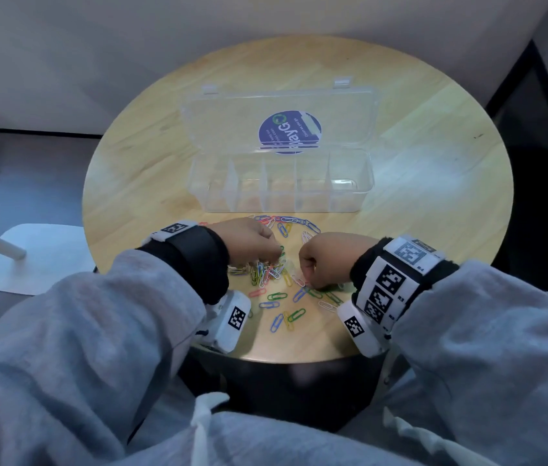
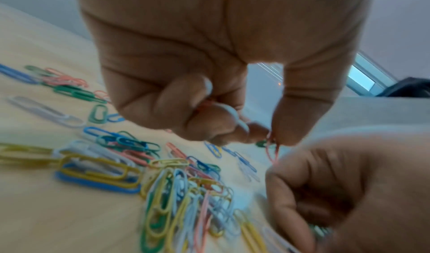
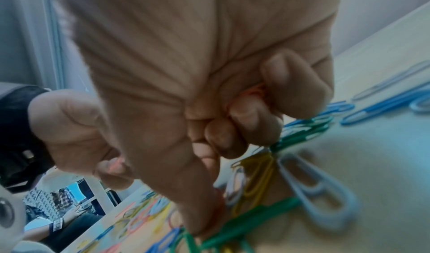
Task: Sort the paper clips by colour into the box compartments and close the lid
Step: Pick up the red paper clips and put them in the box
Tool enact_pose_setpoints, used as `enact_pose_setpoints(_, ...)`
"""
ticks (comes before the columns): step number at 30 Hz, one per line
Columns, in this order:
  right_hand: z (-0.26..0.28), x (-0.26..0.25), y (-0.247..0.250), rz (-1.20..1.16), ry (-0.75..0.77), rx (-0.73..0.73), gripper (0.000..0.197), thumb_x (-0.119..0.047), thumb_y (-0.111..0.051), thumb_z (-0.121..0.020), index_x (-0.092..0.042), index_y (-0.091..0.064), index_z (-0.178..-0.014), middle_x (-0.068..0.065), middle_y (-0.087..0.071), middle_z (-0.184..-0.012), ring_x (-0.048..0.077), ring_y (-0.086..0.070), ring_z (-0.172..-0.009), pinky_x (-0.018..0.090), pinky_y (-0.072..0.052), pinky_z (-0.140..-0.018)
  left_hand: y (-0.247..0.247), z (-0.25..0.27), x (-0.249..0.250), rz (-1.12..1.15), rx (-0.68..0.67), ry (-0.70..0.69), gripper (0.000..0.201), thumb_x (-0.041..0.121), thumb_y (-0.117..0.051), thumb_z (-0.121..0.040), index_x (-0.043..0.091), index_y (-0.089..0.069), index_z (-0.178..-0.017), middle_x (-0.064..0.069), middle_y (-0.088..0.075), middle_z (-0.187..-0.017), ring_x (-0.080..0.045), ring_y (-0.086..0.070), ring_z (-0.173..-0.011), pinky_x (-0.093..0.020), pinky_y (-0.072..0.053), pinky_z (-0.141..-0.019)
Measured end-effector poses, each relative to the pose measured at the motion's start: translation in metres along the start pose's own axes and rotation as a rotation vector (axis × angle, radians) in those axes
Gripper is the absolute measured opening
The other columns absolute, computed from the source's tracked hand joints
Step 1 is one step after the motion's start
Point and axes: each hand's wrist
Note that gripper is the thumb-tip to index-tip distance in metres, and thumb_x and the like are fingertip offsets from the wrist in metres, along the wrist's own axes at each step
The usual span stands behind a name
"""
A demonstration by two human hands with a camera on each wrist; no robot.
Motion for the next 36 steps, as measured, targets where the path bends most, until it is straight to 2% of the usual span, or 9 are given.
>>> enact_pose_setpoints(4, 0.002, 0.004, 0.002, -0.101, -0.044, -0.01, 0.022, -0.01, -0.059, -0.079, -0.022, -0.051, -0.062, -0.008, -0.05, -0.064, 0.015, -0.05, -0.066, 0.021, -0.038, -0.052, 0.0, 0.002, -0.001, 0.131, -0.023, 0.033, 0.019, 0.005, -0.056, -0.081, 0.014, -0.056, -0.065, -0.004, -0.055, -0.068, -0.005, -0.048, -0.044, -0.02, -0.032, -0.049)
enact_pose_setpoints(8, 0.011, 0.016, 0.019, -0.275, -0.055, 0.083, 0.02, -0.015, -0.062, -0.079, -0.022, -0.051, -0.063, -0.007, -0.049, -0.063, 0.011, -0.045, -0.06, 0.024, -0.037, -0.055, 0.003, 0.003, -0.001, 0.191, -0.023, 0.041, 0.019, 0.005, -0.055, -0.083, 0.014, -0.057, -0.067, -0.007, -0.06, -0.075, -0.006, -0.052, -0.046, -0.019, -0.035, -0.049)
enact_pose_setpoints(13, 0.021, 0.039, 0.039, -0.625, -0.091, 0.132, 0.024, -0.013, -0.066, -0.08, -0.018, -0.048, -0.064, 0.001, -0.05, -0.063, 0.014, -0.039, -0.051, 0.023, -0.034, -0.049, 0.008, 0.004, 0.008, 0.345, 0.004, 0.05, 0.026, 0.0, -0.047, -0.087, 0.011, -0.052, -0.064, -0.005, -0.061, -0.062, -0.01, -0.056, -0.047, -0.02, -0.039, -0.054)
enact_pose_setpoints(16, 0.021, 0.046, 0.044, -0.975, -0.093, 0.241, 0.016, -0.001, -0.057, -0.085, -0.015, -0.053, -0.078, 0.003, -0.05, -0.065, 0.014, -0.04, -0.052, 0.022, -0.032, -0.046, 0.011, 0.005, 0.017, 0.571, 0.031, 0.027, 0.025, 0.0, -0.037, -0.089, 0.005, -0.048, -0.067, -0.009, -0.057, -0.056, -0.014, -0.051, -0.047, -0.017, -0.036, -0.044)
enact_pose_setpoints(19, 0.021, 0.047, 0.05, -1.361, -0.093, 0.343, 0.026, 0.005, -0.043, -0.088, -0.012, -0.059, -0.1, 0.0, -0.046, -0.064, 0.01, -0.037, -0.051, 0.017, -0.03, -0.041, 0.014, 0.004, 0.026, 0.791, 0.073, -0.029, 0.022, 0.004, -0.036, -0.09, 0.006, -0.046, -0.07, -0.009, -0.057, -0.058, -0.008, -0.051, -0.036, -0.012, -0.036, -0.038)
enact_pose_setpoints(24, 0.025, 0.052, 0.059, -1.74, -0.095, 0.477, 0.029, 0.005, -0.033, -0.088, -0.003, -0.06, -0.081, 0.003, -0.042, -0.064, 0.012, -0.04, -0.053, 0.015, -0.037, -0.039, 0.02, -0.006, 0.045, 0.949, 0.099, -0.075, 0.021, 0.003, -0.037, -0.086, 0.005, -0.045, -0.067, -0.013, -0.056, -0.066, -0.011, -0.052, -0.037, -0.012, -0.039, -0.036)
enact_pose_setpoints(31, 0.024, 0.068, 0.067, -1.894, -0.094, 0.546, 0.026, 0.009, -0.028, -0.088, 0.003, -0.053, -0.087, 0.012, -0.046, -0.077, 0.017, -0.046, -0.061, 0.017, -0.047, -0.048, 0.026, -0.029, 0.074, 0.916, 0.059, -0.071, 0.02, 0.001, -0.037, -0.087, 0.008, -0.049, -0.073, -0.011, -0.054, -0.068, -0.009, -0.051, -0.037, -0.011, -0.04, -0.036)
enact_pose_setpoints(34, 0.02, 0.081, 0.072, -1.946, -0.099, 0.59, 0.024, 0.011, -0.029, -0.086, 0.003, -0.05, -0.097, 0.016, -0.047, -0.086, 0.022, -0.05, -0.069, 0.019, -0.052, -0.054, 0.031, -0.038, 0.088, 0.892, 0.006, -0.078, 0.019, 0.013, -0.043, -0.093, 0.009, -0.055, -0.078, -0.009, -0.056, -0.069, -0.01, -0.055, -0.043, -0.013, -0.045, -0.041)
enact_pose_setpoints(36, 0.017, 0.087, 0.073, -1.949, -0.12, 0.592, 0.024, 0.011, -0.031, -0.086, 0.003, -0.051, -0.097, 0.02, -0.051, -0.093, 0.024, -0.055, -0.076, 0.021, -0.054, -0.062, 0.034, -0.045, 0.099, 0.881, -0.019, -0.104, 0.031, 0.029, -0.04, -0.097, 0.008, -0.057, -0.084, -0.009, -0.058, -0.074, -0.014, -0.058, -0.056, -0.018, -0.051, -0.049)
Point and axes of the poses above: each hand's wrist, its own z-axis away from the middle knuckle, its own y-axis out of the back of the hand, x = y × z
